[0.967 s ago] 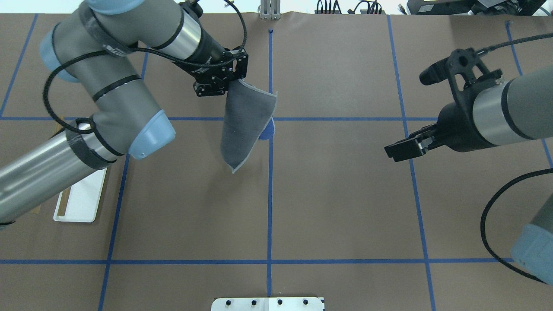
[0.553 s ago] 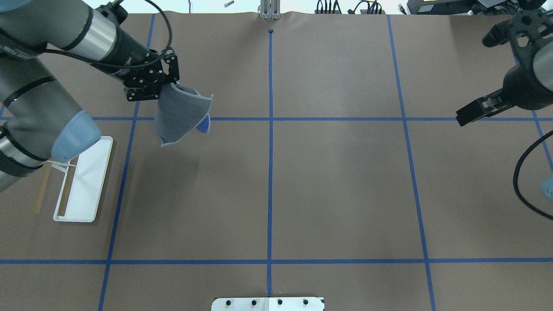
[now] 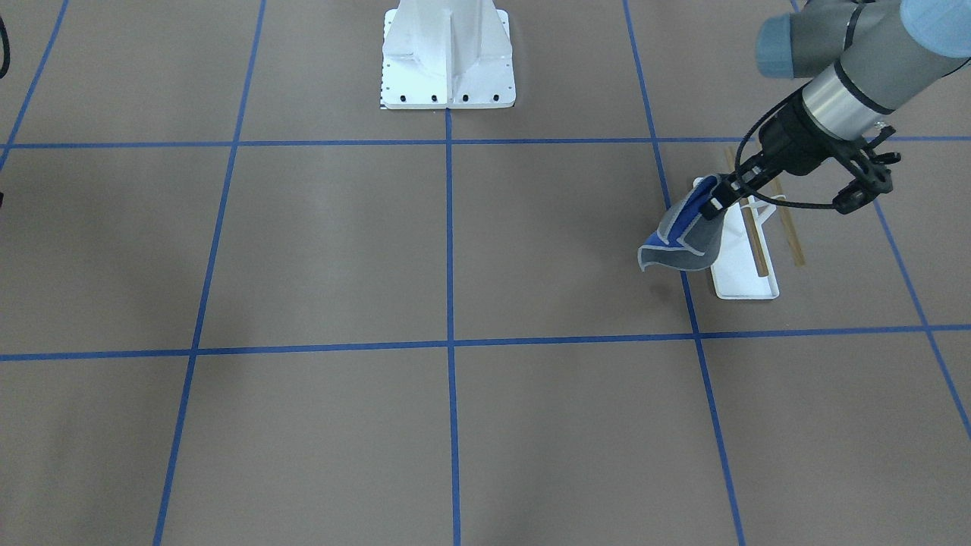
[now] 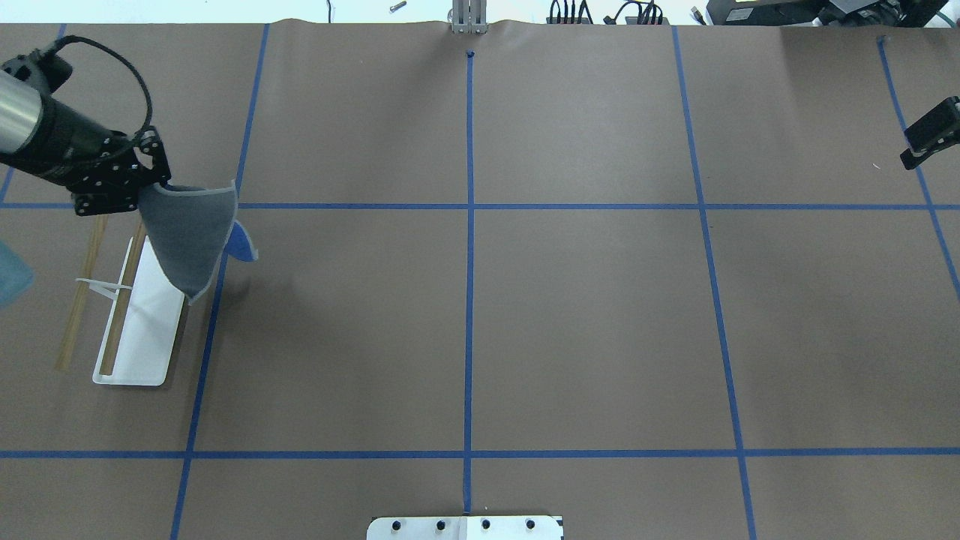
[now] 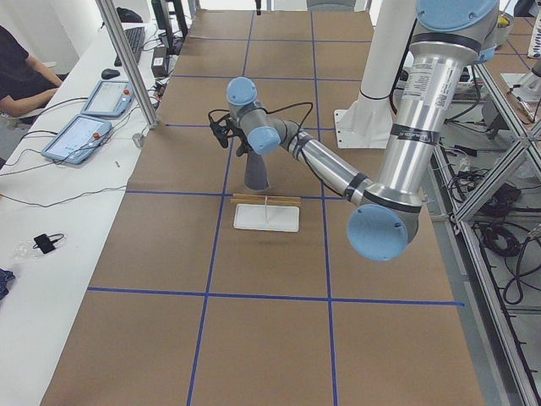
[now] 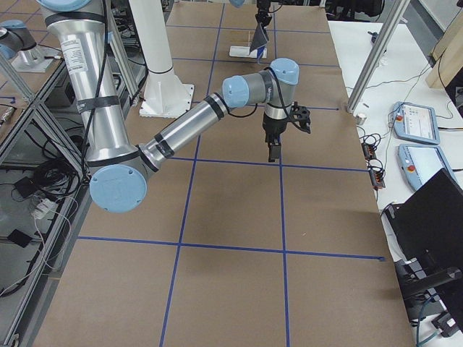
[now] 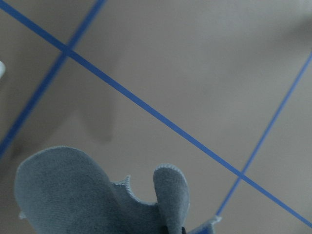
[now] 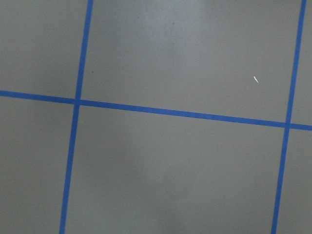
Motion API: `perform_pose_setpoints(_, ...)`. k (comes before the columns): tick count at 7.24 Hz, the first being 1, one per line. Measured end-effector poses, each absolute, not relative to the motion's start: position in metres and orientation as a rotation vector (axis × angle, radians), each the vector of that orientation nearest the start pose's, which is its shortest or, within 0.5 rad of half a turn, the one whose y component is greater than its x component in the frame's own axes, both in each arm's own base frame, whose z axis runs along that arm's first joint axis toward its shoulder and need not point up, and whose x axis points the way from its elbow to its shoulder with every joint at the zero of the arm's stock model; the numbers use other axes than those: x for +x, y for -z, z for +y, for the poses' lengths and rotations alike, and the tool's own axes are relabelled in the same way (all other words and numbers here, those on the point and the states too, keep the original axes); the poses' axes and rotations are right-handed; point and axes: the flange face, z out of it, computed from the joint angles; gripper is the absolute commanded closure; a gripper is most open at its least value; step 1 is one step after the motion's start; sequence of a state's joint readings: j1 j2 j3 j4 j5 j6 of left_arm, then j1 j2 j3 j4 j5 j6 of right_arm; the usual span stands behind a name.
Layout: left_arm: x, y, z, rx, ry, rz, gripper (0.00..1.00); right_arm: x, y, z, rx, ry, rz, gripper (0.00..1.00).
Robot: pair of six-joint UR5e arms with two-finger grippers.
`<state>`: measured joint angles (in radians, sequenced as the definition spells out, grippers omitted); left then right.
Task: Hang towel on rack
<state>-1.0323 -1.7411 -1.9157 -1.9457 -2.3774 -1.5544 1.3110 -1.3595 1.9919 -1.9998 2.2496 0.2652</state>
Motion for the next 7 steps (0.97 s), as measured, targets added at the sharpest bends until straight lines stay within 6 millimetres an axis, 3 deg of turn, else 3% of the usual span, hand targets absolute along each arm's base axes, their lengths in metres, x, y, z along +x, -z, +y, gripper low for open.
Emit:
perform_pose_setpoints(3,0.174,-0.438,-0.46,-0.19,0.484,1.021,1.0,-0.036,-0.435,-0.535,-0.045,-0.027,-0.712,0.0)
perform_pose_setpoints(6,0.129,-0.498,-0.446,-0.147,0.435,0.961,1.0,-0.02,-0.451,-0.532,-0.062,-0.047,-0.73,0.0)
perform_pose_setpoints(7,0.123,-0.512,-0.447,-0.144,0.427,0.948,0.62,-0.018,-0.458,-0.528,-0.071,-0.052,-0.728,0.0)
